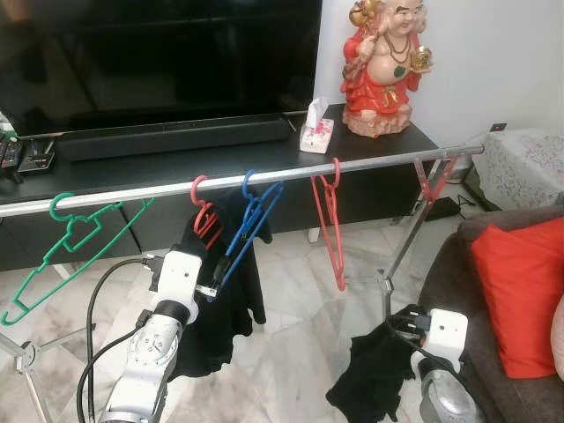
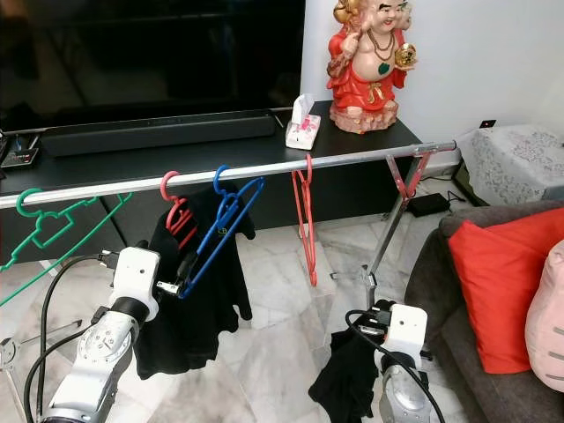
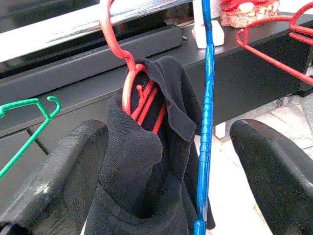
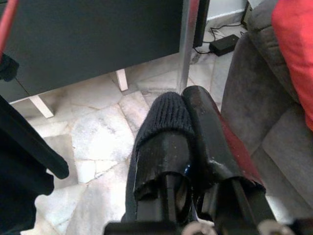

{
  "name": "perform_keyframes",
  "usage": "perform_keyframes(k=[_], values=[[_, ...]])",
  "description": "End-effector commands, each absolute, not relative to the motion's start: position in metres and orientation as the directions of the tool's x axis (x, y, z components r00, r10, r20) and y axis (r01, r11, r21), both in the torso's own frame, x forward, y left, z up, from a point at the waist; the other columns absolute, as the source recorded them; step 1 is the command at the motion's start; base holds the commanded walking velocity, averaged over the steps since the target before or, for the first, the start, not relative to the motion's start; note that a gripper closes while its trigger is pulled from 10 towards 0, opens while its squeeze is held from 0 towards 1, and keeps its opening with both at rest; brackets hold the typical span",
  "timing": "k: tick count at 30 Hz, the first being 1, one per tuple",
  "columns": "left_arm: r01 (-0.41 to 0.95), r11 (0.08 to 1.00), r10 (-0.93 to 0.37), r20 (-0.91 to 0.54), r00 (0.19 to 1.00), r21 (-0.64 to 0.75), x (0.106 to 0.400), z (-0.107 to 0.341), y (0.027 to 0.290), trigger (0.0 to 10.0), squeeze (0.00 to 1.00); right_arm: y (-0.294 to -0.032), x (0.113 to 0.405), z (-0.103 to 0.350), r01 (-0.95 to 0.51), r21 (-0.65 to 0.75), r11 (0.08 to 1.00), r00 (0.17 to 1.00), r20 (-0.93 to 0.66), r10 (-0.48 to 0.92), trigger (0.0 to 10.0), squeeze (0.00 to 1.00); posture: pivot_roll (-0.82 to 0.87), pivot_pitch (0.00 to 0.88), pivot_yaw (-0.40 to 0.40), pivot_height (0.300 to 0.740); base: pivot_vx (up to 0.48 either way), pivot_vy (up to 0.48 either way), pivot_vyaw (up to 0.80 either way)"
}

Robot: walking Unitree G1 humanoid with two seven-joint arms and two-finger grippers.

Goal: Hang hanger

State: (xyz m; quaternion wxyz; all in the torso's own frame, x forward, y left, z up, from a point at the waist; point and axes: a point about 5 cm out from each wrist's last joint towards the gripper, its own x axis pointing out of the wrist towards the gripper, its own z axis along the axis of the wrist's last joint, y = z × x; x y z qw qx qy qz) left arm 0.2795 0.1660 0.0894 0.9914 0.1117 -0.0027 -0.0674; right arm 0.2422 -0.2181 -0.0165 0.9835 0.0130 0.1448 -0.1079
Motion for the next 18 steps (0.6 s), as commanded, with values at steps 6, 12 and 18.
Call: perform_keyframes(k=[6, 12, 18], values=[[0.13, 0.959, -0.133, -0.003, 0.991, 0.252, 0.2819, 0.0943, 0.1664, 10.0, 0.0, -0.2159, 0.2551, -0.0029, 0.204, 0.006, 0.979, 0.957, -0.214, -0.198, 10.0, 0.0, -0.07, 0.0, -0.014, 0.74, 0.0, -0.298, 0.0], [0.121, 0.958, -0.124, -0.006, 0.992, 0.261, 0.2824, 0.0942, 0.1675, 10.0, 0.0, -0.217, 0.2544, -0.0033, 0.201, -0.001, 0.98, 0.956, -0.218, -0.196, 10.0, 0.0, -0.07, 0.0, -0.013, 0.74, 0.0, -0.303, 0.0], [0.117, 0.96, -0.117, -0.017, 0.993, 0.256, 0.2842, 0.0934, 0.1673, 10.0, 0.0, -0.2152, 0.2545, -0.0038, 0.194, 0.0, 0.981, 0.956, -0.222, -0.189, 10.0, 0.0, -0.07, 0.0, -0.012, 0.74, 0.0, -0.285, 0.0]])
